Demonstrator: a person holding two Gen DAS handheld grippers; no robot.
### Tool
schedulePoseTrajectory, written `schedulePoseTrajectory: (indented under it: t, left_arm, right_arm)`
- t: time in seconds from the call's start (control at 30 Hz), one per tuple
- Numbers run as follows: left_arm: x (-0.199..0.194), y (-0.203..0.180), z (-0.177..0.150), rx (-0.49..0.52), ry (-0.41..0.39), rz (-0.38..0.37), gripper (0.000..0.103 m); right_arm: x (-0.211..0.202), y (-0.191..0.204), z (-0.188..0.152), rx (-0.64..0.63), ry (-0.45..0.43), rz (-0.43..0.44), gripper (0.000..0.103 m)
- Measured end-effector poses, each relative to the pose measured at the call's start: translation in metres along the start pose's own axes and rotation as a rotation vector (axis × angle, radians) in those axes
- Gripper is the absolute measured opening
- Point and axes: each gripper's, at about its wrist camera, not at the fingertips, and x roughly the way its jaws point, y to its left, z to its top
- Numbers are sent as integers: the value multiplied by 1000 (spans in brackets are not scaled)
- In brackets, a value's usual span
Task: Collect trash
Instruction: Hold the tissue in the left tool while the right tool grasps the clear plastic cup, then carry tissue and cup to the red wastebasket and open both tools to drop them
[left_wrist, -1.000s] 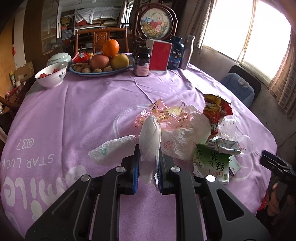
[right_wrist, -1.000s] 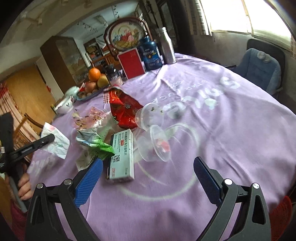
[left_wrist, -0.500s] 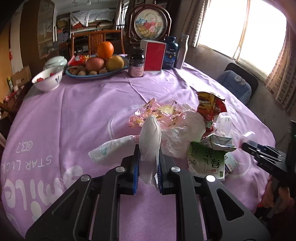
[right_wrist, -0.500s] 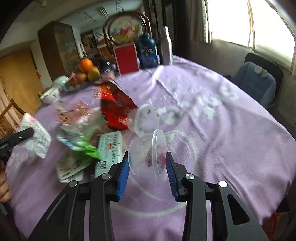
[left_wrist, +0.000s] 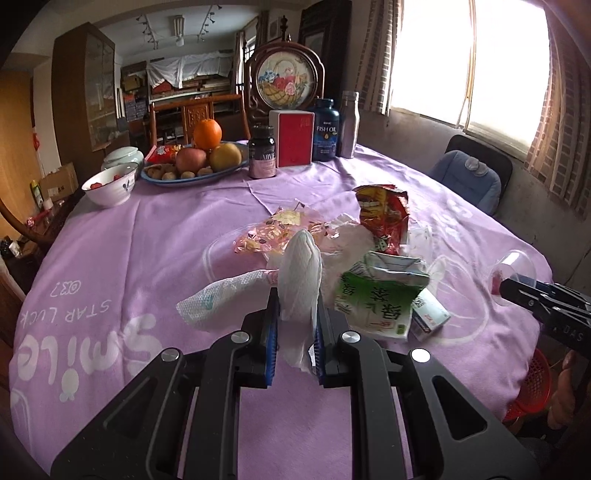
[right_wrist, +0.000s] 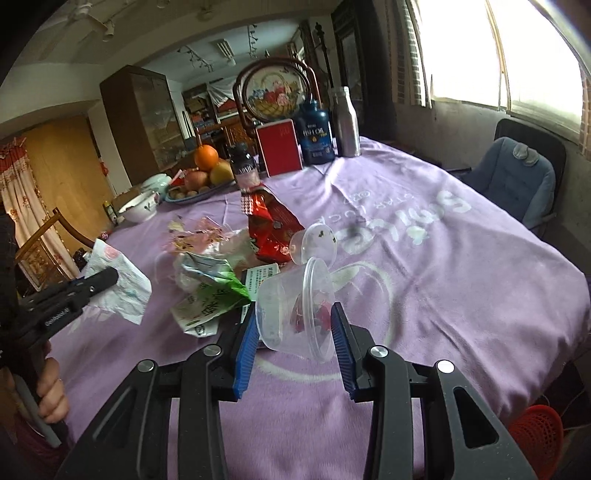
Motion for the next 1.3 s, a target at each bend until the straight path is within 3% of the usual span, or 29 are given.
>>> schedulePoseTrajectory:
  t: [0.33, 0.97, 1.3]
  left_arm:
    - [-38, -33, -3, 49, -76, 66, 17]
    - [-88, -102, -9, 145, -171, 16, 20]
    - [-93, -150, -9, 218, -189, -36, 20]
  right_arm:
    - [-39, -1, -11, 1, -63, 33, 38]
    - [-115, -34, -39, 37, -187, 6, 38]
    - [-146, -65, -57, 93, -231, -43, 39]
